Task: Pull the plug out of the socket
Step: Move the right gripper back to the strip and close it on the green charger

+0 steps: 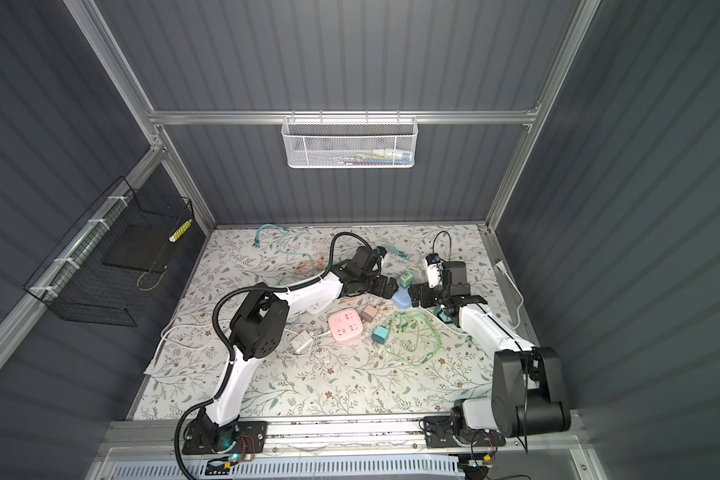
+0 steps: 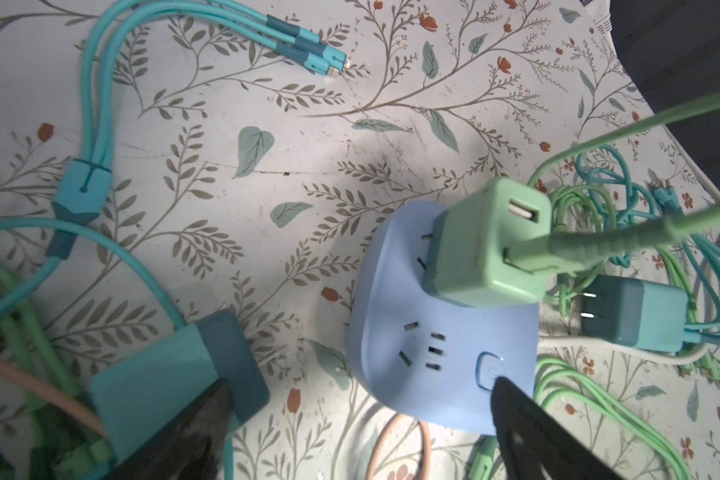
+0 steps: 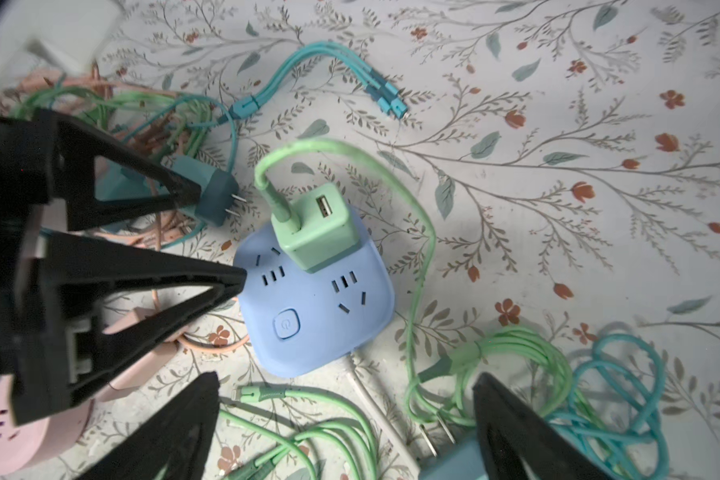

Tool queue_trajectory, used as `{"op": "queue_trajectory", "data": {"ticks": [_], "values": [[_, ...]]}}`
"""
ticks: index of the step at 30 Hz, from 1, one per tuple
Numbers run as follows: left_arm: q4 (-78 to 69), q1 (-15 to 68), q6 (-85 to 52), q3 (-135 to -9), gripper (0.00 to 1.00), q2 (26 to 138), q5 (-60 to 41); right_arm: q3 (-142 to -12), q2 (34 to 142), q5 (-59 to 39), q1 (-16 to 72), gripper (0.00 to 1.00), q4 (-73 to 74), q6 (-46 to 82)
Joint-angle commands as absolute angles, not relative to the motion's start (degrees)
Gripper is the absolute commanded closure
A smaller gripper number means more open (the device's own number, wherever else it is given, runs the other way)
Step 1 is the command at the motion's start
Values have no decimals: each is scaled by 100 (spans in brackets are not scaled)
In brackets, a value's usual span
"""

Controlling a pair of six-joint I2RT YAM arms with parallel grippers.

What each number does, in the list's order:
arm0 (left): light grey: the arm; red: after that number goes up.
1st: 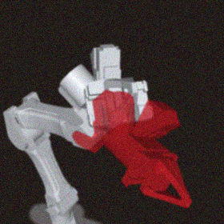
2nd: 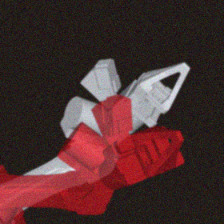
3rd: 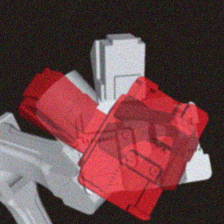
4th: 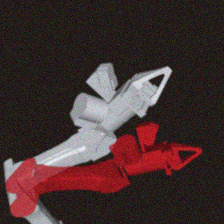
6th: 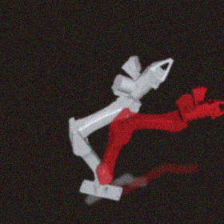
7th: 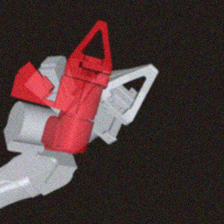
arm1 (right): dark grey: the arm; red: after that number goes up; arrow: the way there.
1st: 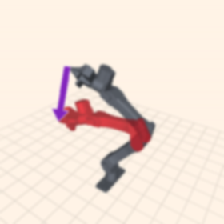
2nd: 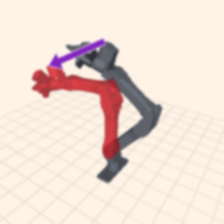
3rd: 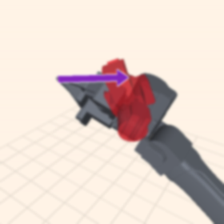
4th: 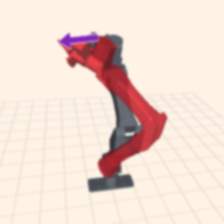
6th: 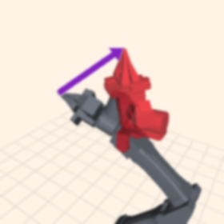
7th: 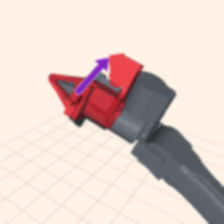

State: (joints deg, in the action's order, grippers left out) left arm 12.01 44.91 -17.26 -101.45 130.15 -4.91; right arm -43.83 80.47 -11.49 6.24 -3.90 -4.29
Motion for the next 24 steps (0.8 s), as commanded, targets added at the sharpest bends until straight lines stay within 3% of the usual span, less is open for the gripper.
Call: {"op": "queue_trajectory", "data": {"ticks": [1, 24], "values": [[1129, 4412, -1828, -9967, 2, 12637, -387, -4590, 8297, -901, 817, 7, -386, -891], [1138, 4330, -1794, -9787, 3, 12489, -348, -5462, 9419, -905, 1063, 26, -422, -1475]]}}
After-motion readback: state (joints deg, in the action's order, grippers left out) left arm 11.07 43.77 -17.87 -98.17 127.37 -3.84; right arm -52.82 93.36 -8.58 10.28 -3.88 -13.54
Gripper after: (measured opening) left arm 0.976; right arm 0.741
